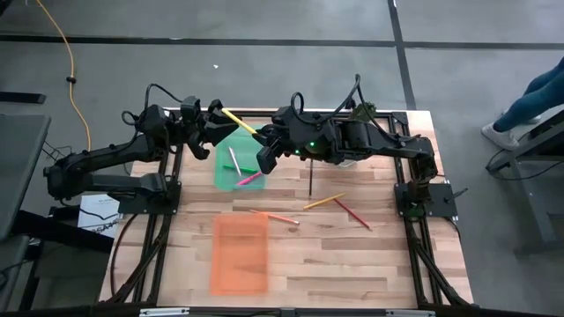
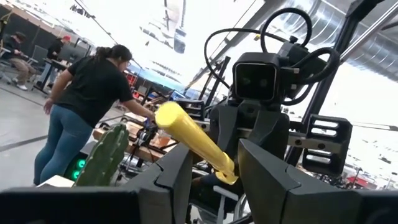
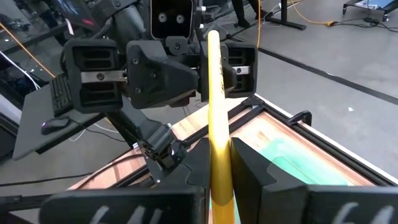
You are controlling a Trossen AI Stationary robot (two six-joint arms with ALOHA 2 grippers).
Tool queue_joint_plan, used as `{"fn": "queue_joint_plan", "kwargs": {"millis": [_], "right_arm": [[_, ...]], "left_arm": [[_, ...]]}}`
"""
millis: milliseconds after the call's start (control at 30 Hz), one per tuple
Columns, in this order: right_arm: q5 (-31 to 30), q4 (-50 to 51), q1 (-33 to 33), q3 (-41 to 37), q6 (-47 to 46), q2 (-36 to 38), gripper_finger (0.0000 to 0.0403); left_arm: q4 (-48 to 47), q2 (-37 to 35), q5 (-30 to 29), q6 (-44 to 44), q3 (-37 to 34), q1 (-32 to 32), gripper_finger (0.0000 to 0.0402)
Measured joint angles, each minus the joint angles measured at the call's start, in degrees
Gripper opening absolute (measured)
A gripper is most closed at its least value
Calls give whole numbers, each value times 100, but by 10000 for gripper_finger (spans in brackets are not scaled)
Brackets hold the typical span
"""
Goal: Sort pens & pencils
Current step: Put the yellow pen into the green bin
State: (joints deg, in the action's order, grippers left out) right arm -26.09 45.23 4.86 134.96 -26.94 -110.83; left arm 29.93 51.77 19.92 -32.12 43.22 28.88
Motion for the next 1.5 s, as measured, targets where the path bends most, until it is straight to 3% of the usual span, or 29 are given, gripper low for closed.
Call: {"fn": "queue_joint_plan", "kwargs": {"millis": [567,933,1167,1500], "right_arm": [[71,11,0,0,2,0,26],[107,25,0,0,92,0,26],[102,0,0,0,154,-7,26],[68,-99,-8,0,129,-7,90]], "left_arm": [[24,0,-9,0,0,0,117],[57,-9,57,-13,2,-5,34],[52,-9,29,1,4,-4,40],[-8,-1,5,56,6,-2,31]]}}
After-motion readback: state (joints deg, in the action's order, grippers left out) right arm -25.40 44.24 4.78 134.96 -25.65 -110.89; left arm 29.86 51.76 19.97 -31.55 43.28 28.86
